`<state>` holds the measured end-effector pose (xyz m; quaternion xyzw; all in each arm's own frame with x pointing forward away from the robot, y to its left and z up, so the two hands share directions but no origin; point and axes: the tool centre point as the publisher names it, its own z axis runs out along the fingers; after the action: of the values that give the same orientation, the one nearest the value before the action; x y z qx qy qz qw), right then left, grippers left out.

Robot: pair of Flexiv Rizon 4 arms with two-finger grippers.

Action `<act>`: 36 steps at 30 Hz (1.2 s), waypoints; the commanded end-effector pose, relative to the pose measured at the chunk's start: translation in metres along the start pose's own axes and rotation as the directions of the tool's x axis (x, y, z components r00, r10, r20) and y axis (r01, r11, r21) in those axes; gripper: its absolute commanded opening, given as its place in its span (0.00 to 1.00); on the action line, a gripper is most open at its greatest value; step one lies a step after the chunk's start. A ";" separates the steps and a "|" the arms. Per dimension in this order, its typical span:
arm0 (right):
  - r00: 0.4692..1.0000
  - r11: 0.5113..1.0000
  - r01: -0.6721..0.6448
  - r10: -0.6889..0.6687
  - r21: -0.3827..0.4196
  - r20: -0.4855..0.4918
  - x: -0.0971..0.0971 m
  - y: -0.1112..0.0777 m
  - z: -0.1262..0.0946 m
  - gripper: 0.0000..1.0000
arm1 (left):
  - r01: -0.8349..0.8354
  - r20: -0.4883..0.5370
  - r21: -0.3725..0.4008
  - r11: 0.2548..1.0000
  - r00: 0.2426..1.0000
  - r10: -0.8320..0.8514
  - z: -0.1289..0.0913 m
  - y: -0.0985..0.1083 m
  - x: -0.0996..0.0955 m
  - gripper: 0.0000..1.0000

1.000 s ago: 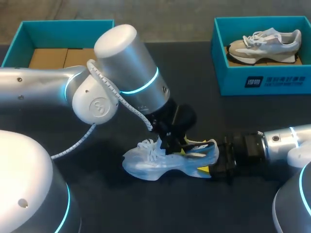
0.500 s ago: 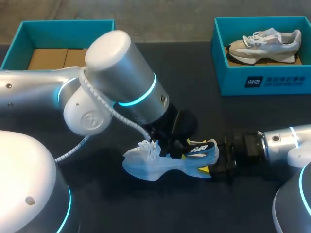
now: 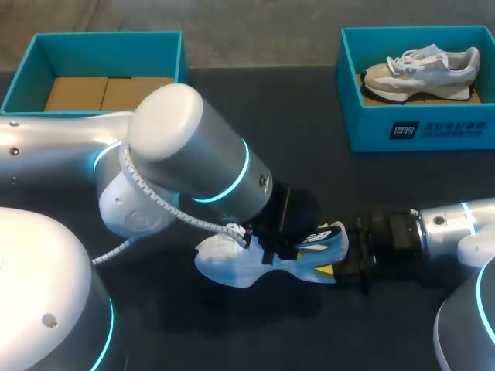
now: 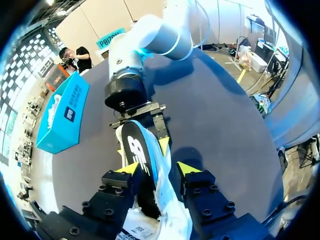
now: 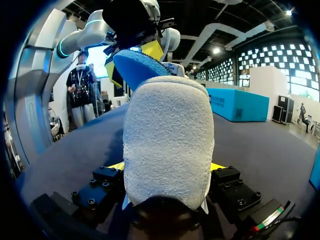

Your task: Take the shoe out of the shoebox, open the shoe tongue, remove and reinsert the insole, then place the shoe into the shoebox

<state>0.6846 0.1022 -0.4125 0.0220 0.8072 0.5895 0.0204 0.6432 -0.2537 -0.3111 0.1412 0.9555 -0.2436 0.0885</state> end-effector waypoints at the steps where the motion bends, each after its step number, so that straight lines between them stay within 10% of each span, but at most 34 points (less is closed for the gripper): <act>1: 1.000 1.000 0.000 0.000 0.002 0.002 0.003 -0.001 0.000 0.00 | 0.007 0.030 -0.006 1.000 1.000 -0.006 0.008 -0.002 0.003 0.44; 15: 1.000 1.000 0.000 0.000 0.002 0.002 0.003 -0.001 0.000 0.00 | 0.042 0.067 -0.017 0.999 0.997 -0.041 0.019 -0.001 -0.005 0.36; 20: 1.000 1.000 0.000 0.000 0.002 0.002 0.003 -0.001 0.000 0.00 | 0.050 0.068 -0.012 0.999 0.996 -0.049 0.017 0.000 -0.007 0.00; 36: 1.000 1.000 0.000 0.000 0.002 0.002 0.003 -0.001 0.000 0.00 | 0.077 0.087 0.031 0.997 0.993 -0.079 0.008 -0.007 -0.018 0.00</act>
<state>0.6846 0.1021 -0.4125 0.0220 0.8072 0.5895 0.0204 0.6584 -0.2708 -0.3117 0.0931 0.9525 -0.2638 0.1206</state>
